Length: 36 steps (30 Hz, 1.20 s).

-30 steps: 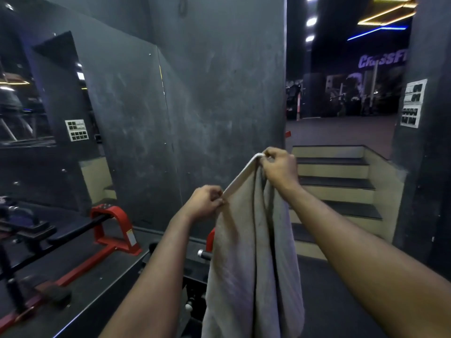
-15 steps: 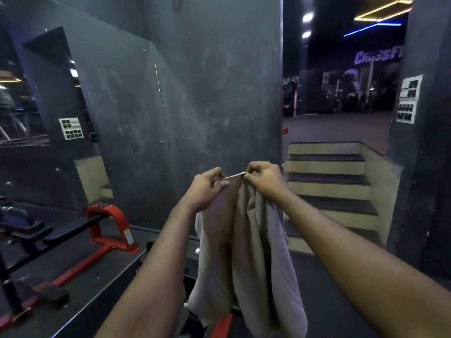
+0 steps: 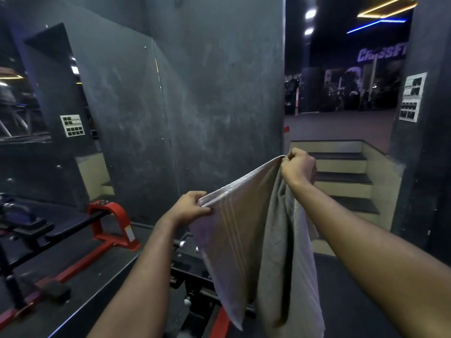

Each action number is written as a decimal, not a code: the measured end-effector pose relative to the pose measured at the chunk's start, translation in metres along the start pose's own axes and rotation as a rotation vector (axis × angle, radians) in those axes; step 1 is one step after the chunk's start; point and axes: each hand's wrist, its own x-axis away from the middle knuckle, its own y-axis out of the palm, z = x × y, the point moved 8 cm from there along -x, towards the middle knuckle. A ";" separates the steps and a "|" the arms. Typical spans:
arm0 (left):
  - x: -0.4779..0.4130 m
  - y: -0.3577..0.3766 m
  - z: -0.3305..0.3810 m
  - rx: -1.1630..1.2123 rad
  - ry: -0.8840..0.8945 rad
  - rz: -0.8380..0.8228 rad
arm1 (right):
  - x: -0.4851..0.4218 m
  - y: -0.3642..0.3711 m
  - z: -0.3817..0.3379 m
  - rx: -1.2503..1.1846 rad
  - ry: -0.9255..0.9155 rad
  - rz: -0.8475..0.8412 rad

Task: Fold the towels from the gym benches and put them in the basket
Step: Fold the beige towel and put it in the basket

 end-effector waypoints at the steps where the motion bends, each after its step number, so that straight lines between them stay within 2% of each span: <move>1: 0.000 0.002 -0.002 0.041 -0.002 -0.025 | 0.000 -0.001 0.003 0.014 0.020 -0.004; 4: 0.000 -0.002 -0.002 0.110 0.007 0.036 | -0.001 0.000 0.016 0.045 0.064 -0.022; 7: 0.003 -0.015 0.004 0.035 0.006 0.191 | -0.003 0.008 0.028 0.052 0.106 -0.057; 11: 0.005 -0.038 -0.002 -0.047 -0.150 0.456 | -0.002 0.024 0.050 0.144 0.214 -0.223; 13: 0.004 -0.043 0.002 -0.036 -0.202 0.513 | 0.004 0.031 0.056 0.171 0.231 -0.296; 18: -0.019 -0.014 0.041 -0.062 -0.142 0.325 | 0.047 0.076 0.037 -0.098 0.107 -0.619; 22: -0.023 0.011 0.063 0.008 -0.042 0.196 | 0.078 0.091 0.009 -0.287 -0.017 -0.725; 28: -0.013 0.007 0.063 0.096 0.030 0.145 | 0.102 0.106 -0.012 -0.448 0.031 -0.938; 30: -0.009 0.004 0.057 0.199 0.022 0.096 | 0.103 0.109 -0.012 -0.428 -0.021 -0.929; 32: -0.005 0.004 0.056 0.243 0.028 0.069 | 0.101 0.106 -0.011 -0.375 -0.073 -0.850; 36: 0.001 -0.002 0.061 0.250 0.061 0.166 | 0.105 0.109 -0.017 -0.439 -0.053 -0.812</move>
